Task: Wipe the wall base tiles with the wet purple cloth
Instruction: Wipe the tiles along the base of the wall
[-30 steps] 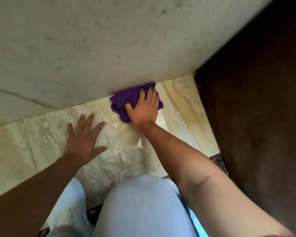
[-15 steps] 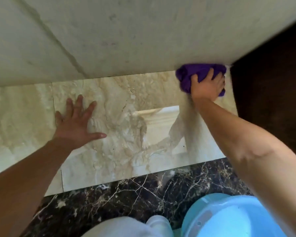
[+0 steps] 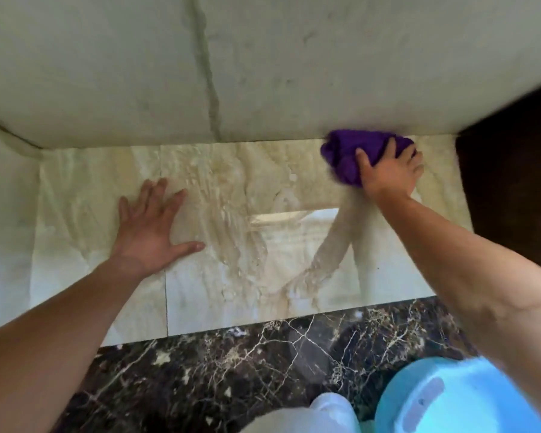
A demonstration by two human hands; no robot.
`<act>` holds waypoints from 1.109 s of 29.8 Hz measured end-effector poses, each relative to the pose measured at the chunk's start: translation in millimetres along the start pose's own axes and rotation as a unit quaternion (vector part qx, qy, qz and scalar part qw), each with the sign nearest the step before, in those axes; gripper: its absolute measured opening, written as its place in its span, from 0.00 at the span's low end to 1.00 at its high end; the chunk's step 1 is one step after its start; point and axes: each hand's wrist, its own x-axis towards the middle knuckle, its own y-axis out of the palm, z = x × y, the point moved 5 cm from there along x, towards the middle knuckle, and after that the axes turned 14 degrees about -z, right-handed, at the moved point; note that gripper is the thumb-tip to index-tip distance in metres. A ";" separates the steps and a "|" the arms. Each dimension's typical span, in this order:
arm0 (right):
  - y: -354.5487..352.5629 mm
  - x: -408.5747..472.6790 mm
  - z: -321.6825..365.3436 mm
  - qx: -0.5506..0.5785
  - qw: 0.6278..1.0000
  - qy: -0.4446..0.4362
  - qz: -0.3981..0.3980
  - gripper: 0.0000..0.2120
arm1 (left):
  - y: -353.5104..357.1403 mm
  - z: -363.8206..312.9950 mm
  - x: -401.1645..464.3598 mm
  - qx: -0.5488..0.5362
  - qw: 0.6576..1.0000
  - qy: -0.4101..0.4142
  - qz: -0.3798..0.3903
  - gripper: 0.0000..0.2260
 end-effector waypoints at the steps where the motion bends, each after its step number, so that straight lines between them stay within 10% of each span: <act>1: -5.5 7.4 -13.4 0.018 1.000 -0.012 -0.019 0.42 | 1.9 11.0 -3.3 0.003 1.000 -0.008 -0.002 0.50; 16: 41.0 -137.7 171.4 0.052 0.982 -0.180 0.004 0.38 | 23.7 35.7 -21.6 -0.011 0.999 -0.012 0.045 0.51; 20: 32.1 -108.4 133.6 0.023 0.971 -0.236 0.001 0.36 | 15.0 33.3 -16.0 -0.016 0.999 -0.011 0.042 0.50; 26: 17.0 -27.8 34.4 0.003 0.998 -0.058 0.017 0.41 | 9.8 47.8 -31.2 -0.036 0.998 -0.047 -0.027 0.43; 33: 47.8 -154.7 211.7 0.074 0.982 -0.172 0.007 0.36 | 19.2 64.5 -41.3 -0.046 0.995 -0.083 0.002 0.44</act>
